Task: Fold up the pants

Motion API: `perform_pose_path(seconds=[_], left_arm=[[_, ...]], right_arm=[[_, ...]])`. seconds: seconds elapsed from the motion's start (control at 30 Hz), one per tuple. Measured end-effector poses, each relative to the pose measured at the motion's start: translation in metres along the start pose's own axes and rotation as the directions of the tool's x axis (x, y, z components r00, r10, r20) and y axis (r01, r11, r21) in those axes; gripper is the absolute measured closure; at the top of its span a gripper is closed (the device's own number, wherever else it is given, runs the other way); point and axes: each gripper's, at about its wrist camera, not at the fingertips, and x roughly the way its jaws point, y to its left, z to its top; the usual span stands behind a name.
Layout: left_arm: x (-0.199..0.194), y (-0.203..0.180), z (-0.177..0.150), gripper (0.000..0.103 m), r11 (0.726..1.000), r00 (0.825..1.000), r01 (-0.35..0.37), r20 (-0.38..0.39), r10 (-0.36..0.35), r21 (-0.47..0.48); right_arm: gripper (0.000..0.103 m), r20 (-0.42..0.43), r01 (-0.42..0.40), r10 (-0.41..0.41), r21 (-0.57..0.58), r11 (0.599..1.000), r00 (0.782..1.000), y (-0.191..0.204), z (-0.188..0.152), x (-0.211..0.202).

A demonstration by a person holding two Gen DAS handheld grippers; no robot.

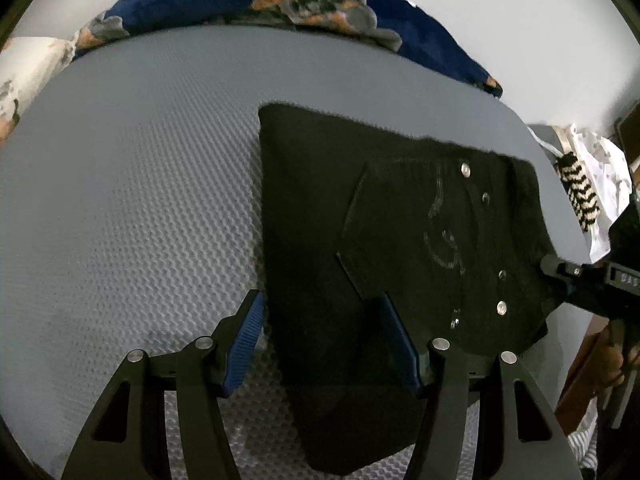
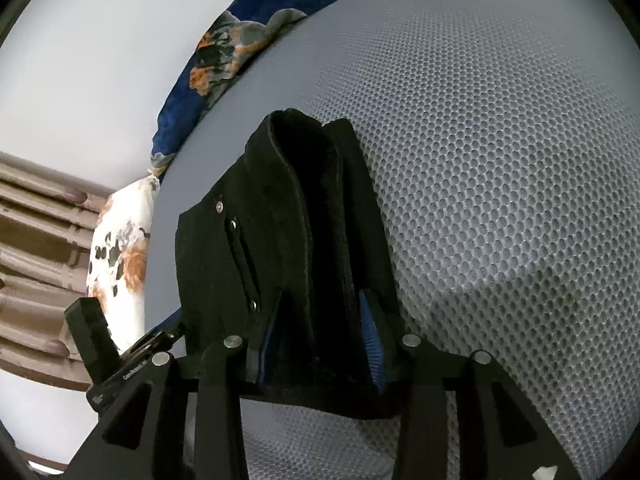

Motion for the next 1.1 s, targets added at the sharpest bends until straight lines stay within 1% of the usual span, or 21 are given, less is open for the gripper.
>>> perform_pose_path(seconds=[0.03,0.1,0.27,0.4,0.57,0.67,0.87,1.1], left_arm=[[0.002,-0.002,-0.002,0.043,1.0,1.0,-0.008,-0.001,0.008,0.006],[0.001,-0.005,-0.005,0.042,0.999,1.0,-0.025,0.008,0.024,0.021],[-0.003,-0.007,-0.007,0.043,0.999,1.0,-0.03,0.006,0.03,0.027],[-0.006,-0.009,-0.012,0.042,0.998,0.999,-0.04,0.004,0.04,0.049],[0.0,-0.015,-0.018,0.043,0.994,0.997,-0.079,-0.005,0.079,0.075],[0.0,-0.016,-0.019,0.042,0.994,0.997,-0.081,-0.007,0.081,0.076],[0.001,-0.019,-0.018,0.043,0.993,0.996,-0.089,-0.007,0.09,0.077],[0.003,-0.019,-0.02,0.042,0.994,0.996,-0.084,-0.005,0.085,0.069]], right_arm=[[0.083,0.006,0.002,-0.002,-0.014,1.0,1.0,0.003,-0.002,-0.001],[0.088,0.03,0.031,-0.03,-0.036,0.999,0.999,0.01,-0.006,-0.005],[0.096,0.09,0.072,-0.07,-0.026,0.997,0.993,0.016,-0.017,-0.024],[0.097,0.09,0.064,-0.062,-0.02,0.998,0.994,0.012,-0.022,-0.031],[0.097,0.068,0.108,-0.107,-0.016,0.994,0.992,0.006,-0.024,-0.019],[0.097,0.06,0.111,-0.111,-0.004,0.994,0.992,0.004,-0.025,-0.014],[0.097,0.056,0.149,-0.147,-0.032,0.988,0.987,0.009,-0.029,-0.011],[0.096,0.059,0.157,-0.155,-0.025,0.987,0.986,0.01,-0.034,-0.008]])
